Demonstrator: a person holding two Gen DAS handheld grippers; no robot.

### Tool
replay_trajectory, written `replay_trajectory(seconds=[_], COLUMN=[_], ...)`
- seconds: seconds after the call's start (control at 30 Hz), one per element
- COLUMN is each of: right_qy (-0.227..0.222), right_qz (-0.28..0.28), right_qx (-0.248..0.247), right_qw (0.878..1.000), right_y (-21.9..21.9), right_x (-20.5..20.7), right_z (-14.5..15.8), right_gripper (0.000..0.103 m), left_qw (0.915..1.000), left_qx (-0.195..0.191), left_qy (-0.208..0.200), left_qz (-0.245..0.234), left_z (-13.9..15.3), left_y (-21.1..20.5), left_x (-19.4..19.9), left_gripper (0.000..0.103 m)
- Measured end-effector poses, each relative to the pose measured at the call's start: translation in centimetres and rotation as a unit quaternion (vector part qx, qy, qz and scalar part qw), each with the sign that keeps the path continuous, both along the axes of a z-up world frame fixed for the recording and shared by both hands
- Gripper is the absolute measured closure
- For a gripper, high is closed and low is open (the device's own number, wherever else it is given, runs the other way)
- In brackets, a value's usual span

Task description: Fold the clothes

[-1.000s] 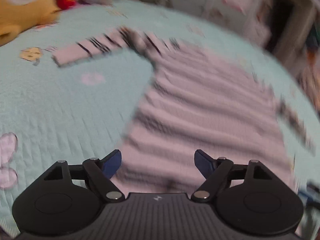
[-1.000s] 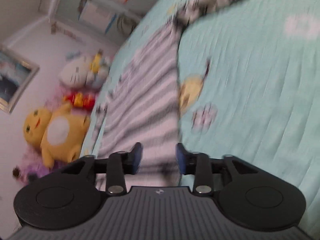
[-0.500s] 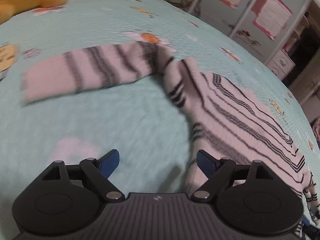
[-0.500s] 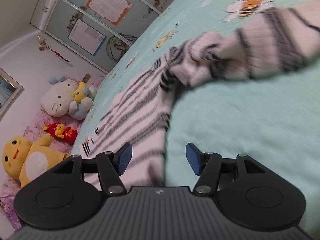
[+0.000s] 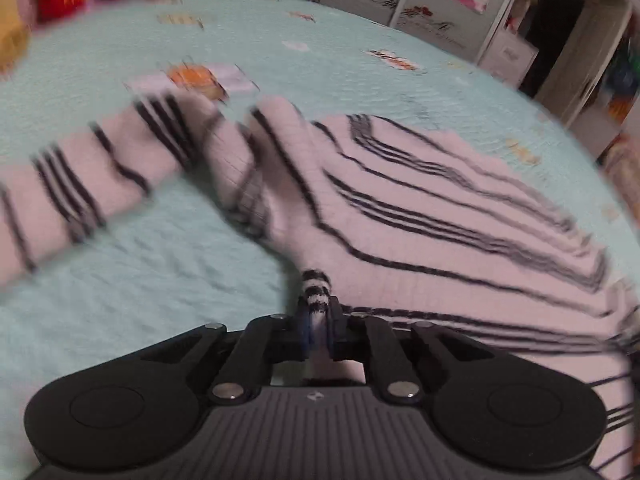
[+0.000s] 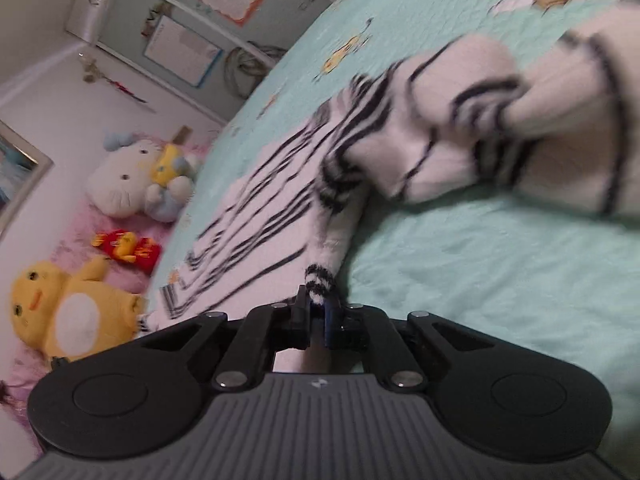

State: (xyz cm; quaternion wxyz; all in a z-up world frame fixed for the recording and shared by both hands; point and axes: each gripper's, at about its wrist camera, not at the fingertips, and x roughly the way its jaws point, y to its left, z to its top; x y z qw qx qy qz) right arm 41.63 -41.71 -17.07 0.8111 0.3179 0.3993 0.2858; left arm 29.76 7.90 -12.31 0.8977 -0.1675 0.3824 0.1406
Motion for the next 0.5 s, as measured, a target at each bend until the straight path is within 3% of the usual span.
replay_trajectory(seconds=[0.17,0.27,0.37,0.43,0.5], right_qy=[0.004,0.022,0.035,0.039,0.040], right_qz=[-0.015,-0.028,-0.022,-0.003,0.014], right_qx=[0.006,0.019,0.055,0.066,0.058], right_qw=[1.000,0.999,0.998,0.997,0.997], right_y=[-1.1,-0.8,-1.4,-1.4,-1.0], right_x=[0.1,0.2,-0.8,-2.2,-3.7], right_z=[-0.6,-0.4,-0.7,-0.6,-0.5], right_gripper=[0.099,0.097,0.090,0.082,0.081], left_qw=[1.0000,0.9997,0.9983,0.9974,0.9967], left_qx=[0.000,-0.018,-0.055,-0.069,-0.074], left_qy=[-0.001,-0.011,-0.019,-0.018,-0.014], left_qz=[-0.001,0.012,0.001,-0.014,-0.031], left_z=[-0.4,-0.2,0.2,0.5,0.4], left_y=[0.8,0.8,1.2,0.8,0.1], left_x=[0.1,0.0,-1.1,-2.1,-2.9], left_gripper=[0.093,0.083,0.061,0.038,0.032])
